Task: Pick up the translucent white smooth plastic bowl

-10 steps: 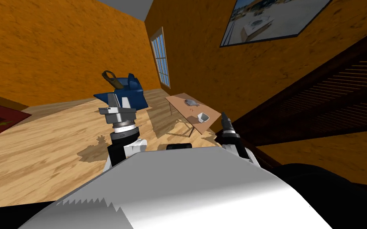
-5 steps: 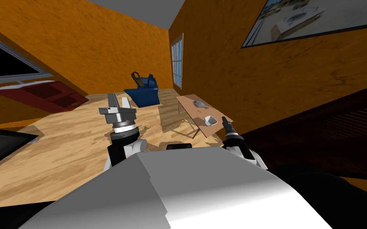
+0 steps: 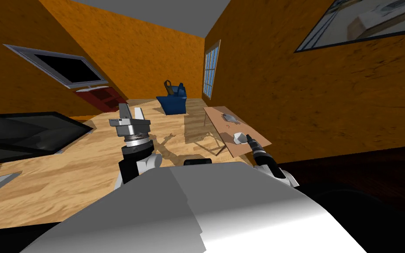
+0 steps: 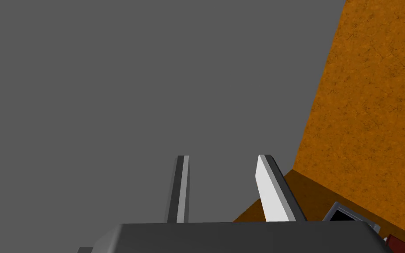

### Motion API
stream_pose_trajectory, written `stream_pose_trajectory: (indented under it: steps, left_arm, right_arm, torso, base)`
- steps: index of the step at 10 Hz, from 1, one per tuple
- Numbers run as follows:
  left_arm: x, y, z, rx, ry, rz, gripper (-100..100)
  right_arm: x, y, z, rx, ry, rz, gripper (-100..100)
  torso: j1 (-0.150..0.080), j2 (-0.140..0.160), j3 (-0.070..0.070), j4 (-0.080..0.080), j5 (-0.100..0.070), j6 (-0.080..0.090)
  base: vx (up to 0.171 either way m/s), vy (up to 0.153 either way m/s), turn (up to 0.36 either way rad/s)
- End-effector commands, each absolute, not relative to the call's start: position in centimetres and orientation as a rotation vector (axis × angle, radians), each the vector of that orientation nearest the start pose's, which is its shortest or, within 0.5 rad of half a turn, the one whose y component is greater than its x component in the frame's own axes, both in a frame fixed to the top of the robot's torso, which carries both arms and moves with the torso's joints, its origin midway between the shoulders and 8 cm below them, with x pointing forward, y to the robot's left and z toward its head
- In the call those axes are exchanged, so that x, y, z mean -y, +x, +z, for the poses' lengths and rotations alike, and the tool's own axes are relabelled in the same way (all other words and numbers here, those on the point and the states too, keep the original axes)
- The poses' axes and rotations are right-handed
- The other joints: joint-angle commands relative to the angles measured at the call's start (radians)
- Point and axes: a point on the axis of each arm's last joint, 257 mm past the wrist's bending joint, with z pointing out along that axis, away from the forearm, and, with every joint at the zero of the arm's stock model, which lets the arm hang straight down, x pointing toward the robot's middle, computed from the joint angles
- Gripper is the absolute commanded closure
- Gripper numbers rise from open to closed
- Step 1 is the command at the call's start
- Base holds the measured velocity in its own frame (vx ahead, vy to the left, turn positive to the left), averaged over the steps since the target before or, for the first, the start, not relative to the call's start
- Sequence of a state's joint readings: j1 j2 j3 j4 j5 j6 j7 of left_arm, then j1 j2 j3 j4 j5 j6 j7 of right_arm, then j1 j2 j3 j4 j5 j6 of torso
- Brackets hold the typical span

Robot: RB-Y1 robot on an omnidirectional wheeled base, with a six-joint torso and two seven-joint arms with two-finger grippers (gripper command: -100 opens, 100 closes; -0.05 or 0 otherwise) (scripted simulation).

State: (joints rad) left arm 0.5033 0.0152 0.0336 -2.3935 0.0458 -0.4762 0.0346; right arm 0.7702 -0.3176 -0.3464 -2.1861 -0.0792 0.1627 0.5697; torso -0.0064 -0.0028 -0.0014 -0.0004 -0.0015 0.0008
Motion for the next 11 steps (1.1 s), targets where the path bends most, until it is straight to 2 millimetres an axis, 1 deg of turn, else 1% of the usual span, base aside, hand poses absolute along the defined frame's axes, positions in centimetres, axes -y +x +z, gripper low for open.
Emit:
stream_pose_trajectory:
  steps: [1, 2, 3, 4, 5, 6, 7, 8, 9, 10, 11]
  left_arm:
    - [-28.8, 32.0, 6.9, -0.528, -0.609, -1.352, 0]
    - [-28.8, 32.0, 6.9, -0.528, -0.609, -1.351, 0]
    - [-28.8, 32.0, 6.9, -0.528, -0.609, -1.352, 0]
    - [-28.8, 32.0, 6.9, -0.528, -0.609, -1.352, 0]
    - [-28.8, 32.0, 6.9, -0.528, -0.609, -1.352, 0]
    - [-28.8, 32.0, 6.9, -0.528, -0.609, -1.351, 0]
    - [-28.8, 32.0, 6.9, -0.528, -0.609, -1.352, 0]
    - [-28.8, 32.0, 6.9, -0.528, -0.609, -1.351, 0]
    - [-28.8, 32.0, 6.9, -0.528, -0.609, -1.352, 0]
    - [-28.8, 32.0, 6.9, -0.528, -0.609, -1.352, 0]
    - [-28.8, 32.0, 6.9, -0.528, -0.609, -1.351, 0]
  right_arm:
    - [50.2, 29.1, -20.7, -1.597, 0.78, 0.037, -100]
    - [51.5, 28.0, -21.8, -1.649, 0.769, -0.032, -100]
    - [51.7, 27.8, -22.3, -1.662, 0.783, -0.041, -100]
    - [53.0, 26.6, -23.5, -1.719, 0.778, -0.111, -100]
    - [53.1, 26.4, -23.8, -1.727, 0.786, -0.116, -100]
    - [54.4, 25.0, -25.1, -1.79, 0.784, -0.187, -100]
    - [54.4, 24.9, -25.2, -1.793, 0.787, -0.189, -100]
    - [55.7, 23.4, -26.5, -1.858, 0.787, -0.258, -100]
    - [56.8, 21.9, -27.6, -1.912, 0.792, -0.31, -100]
    - [56.9, 21.7, -27.9, -1.927, 0.787, -0.325, -100]
    - [57.8, 20.3, -28.9, -1.984, 0.779, -0.38, -100]
  torso:
    - [0.0, 0.0, 0.0, 0.0, 0.0, 0.0]
    - [0.0, 0.0, 0.0, 0.0, 0.0, 0.001]
    - [0.0, -0.001, -0.001, 0.0, 0.0, 0.0]
    - [0.0, -0.001, -0.001, 0.0, 0.0, 0.001]
    - [0.0, -0.002, -0.001, 0.0, 0.0, 0.0]
    - [-0.001, -0.002, -0.001, 0.0, 0.0, 0.002]
    - [0.0, -0.002, -0.001, 0.0, 0.0, 0.0]
    - [0.0, -0.002, -0.001, -0.001, 0.0, 0.001]
    - [-0.001, -0.003, -0.002, -0.001, 0.0, 0.0]
    - [-0.001, -0.004, -0.002, -0.001, 0.0, 0.0]
    - [-0.002, -0.004, -0.002, -0.001, 0.0, 0.002]
  base:
    - [-0.013, -0.007, 0.147]
    - [-0.007, 0.002, 0.292]
    - [-0.003, -0.004, 0.192]
    - [0.002, 0.001, 0.412]
    - [0.005, -0.009, 0.157]
    - [0.009, -0.001, 0.288]
    - [0.01, -0.008, 0.174]
    - [0.018, -0.006, 0.306]
    - [0.037, -0.014, 0.5]
    - [0.033, -0.028, 0.119]
    - [0.03, -0.017, 0.2]
